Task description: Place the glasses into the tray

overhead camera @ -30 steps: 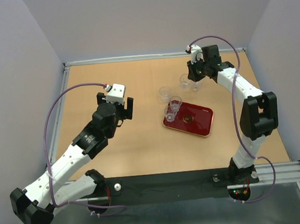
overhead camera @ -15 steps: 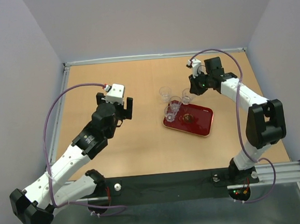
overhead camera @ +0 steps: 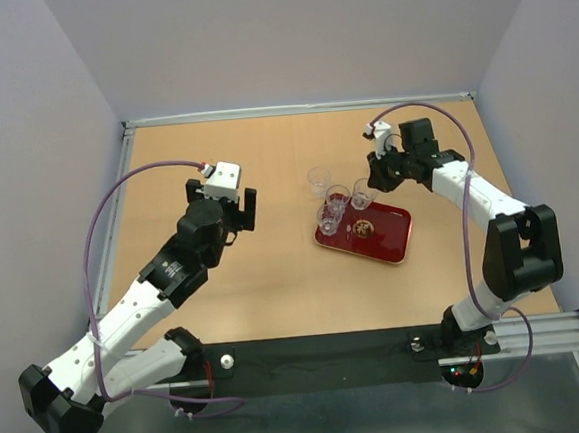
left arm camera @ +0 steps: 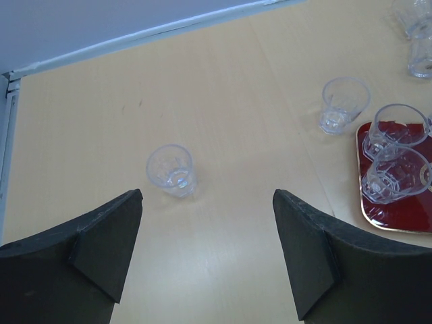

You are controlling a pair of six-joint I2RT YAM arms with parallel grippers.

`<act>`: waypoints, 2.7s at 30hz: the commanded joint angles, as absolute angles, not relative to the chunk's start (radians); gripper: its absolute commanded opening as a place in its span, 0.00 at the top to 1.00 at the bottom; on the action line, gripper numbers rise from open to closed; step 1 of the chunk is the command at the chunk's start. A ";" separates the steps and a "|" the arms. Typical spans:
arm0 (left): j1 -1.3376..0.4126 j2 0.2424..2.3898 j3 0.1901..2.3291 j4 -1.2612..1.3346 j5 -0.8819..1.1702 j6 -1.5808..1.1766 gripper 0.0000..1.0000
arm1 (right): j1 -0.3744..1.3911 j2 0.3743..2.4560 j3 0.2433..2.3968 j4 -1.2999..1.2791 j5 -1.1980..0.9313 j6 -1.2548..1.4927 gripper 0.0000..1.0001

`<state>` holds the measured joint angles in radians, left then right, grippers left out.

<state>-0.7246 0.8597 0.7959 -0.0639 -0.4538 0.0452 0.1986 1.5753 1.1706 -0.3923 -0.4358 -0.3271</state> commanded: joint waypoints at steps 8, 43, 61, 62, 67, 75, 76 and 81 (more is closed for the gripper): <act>-0.719 0.848 0.787 -0.021 -0.465 0.057 0.11 | 0.206 1.551 1.111 -0.342 -0.531 -0.344 0.87; -0.719 0.856 0.785 -0.020 -0.471 0.057 0.11 | 0.222 1.690 1.160 -0.268 -0.440 -0.328 0.82; -0.704 0.916 0.796 0.017 -0.322 0.025 0.10 | 0.222 1.454 1.080 -0.270 -0.374 -0.385 0.59; -0.703 0.925 0.805 0.018 -0.298 0.014 0.10 | 0.224 1.428 1.065 -0.268 -0.371 -0.388 0.56; -0.699 1.009 0.868 0.052 -0.141 -0.125 0.09 | 0.186 1.261 0.961 -0.268 -0.388 -0.408 0.54; -0.664 1.222 0.908 0.205 -0.005 -0.435 0.10 | -0.027 1.129 0.879 -0.252 -0.564 -0.334 0.54; -0.655 1.247 0.914 0.216 0.027 -0.466 0.10 | -0.035 1.121 0.873 -0.249 -0.580 -0.334 0.54; -0.627 1.420 1.014 0.203 0.028 -0.635 0.14 | -0.046 1.100 0.835 -0.221 -0.548 -0.344 0.54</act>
<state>-0.6441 1.3556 0.9215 0.1497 -0.0048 -0.4759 -0.0410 1.1198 0.8528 -0.2741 -0.5182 -0.3534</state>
